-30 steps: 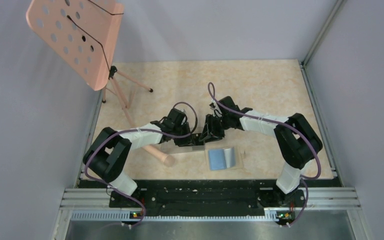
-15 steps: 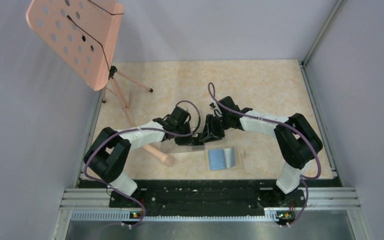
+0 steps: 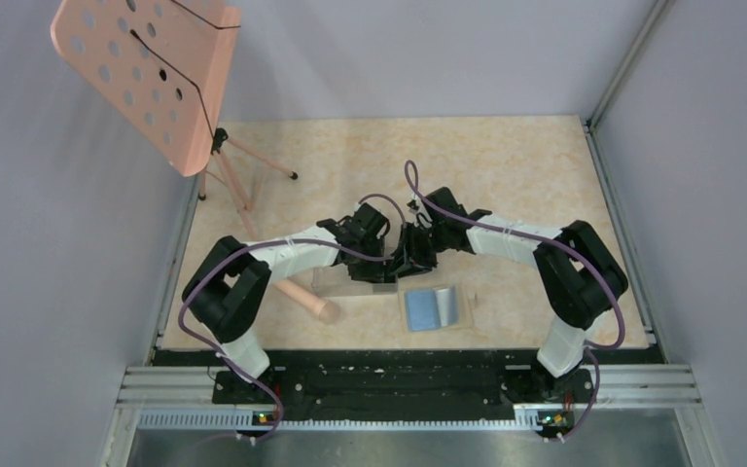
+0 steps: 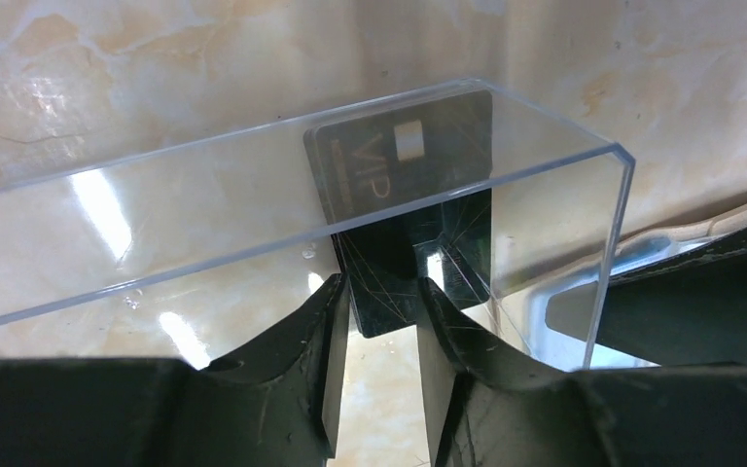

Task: Put the credit cards into the card holder
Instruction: Pick up the credit card from the storage box.

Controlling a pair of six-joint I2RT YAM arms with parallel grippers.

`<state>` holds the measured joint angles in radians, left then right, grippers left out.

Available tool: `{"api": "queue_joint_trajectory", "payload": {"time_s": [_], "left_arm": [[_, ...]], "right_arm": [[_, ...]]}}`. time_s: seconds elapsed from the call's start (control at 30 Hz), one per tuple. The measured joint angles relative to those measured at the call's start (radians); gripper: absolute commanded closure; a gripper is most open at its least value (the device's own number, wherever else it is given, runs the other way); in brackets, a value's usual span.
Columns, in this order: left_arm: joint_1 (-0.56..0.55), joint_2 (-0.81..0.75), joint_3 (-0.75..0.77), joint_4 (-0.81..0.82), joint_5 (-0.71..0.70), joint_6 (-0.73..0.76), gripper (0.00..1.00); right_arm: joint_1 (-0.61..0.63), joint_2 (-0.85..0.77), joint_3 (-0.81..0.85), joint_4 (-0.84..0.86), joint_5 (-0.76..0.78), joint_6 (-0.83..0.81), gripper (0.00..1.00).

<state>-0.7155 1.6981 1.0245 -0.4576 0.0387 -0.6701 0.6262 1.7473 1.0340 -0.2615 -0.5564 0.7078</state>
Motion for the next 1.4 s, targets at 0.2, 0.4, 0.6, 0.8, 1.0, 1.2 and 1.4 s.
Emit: {"api": "queue_joint_trajectory", "payload": {"time_s": [0.2, 0.4, 0.6, 0.8, 1.0, 1.2, 1.4], "left_arm": [[-0.007, 0.016, 0.031, -0.027, -0.003, 0.018, 0.69], [-0.004, 0.030, 0.042, -0.058, -0.023, 0.038, 1.00], [-0.012, 0.030, 0.059, -0.088, -0.042, 0.045, 1.00], [-0.020, 0.020, 0.063, -0.096, -0.056, 0.044, 1.00], [-0.024, -0.032, 0.063, -0.100, -0.056, 0.038, 0.94], [-0.031, -0.058, 0.062, -0.073, -0.046, 0.026, 0.83], [-0.027, -0.062, 0.042, -0.048, -0.036, 0.016, 0.81]], "right_arm": [[0.000, 0.000, 0.000, 0.002, -0.010, 0.000, 0.66], [0.000, 0.000, 0.000, -0.003, -0.010, -0.001, 0.66], [0.000, 0.000, 0.000, -0.005, -0.011, 0.000, 0.66], [0.000, 0.000, 0.000, -0.007, -0.013, -0.001, 0.66], [0.000, 0.000, 0.000, -0.007, -0.013, -0.001, 0.66], [0.000, 0.000, 0.000, -0.006, -0.013, -0.001, 0.66], [0.000, 0.000, 0.000, -0.007, -0.013, -0.001, 0.66]]}}
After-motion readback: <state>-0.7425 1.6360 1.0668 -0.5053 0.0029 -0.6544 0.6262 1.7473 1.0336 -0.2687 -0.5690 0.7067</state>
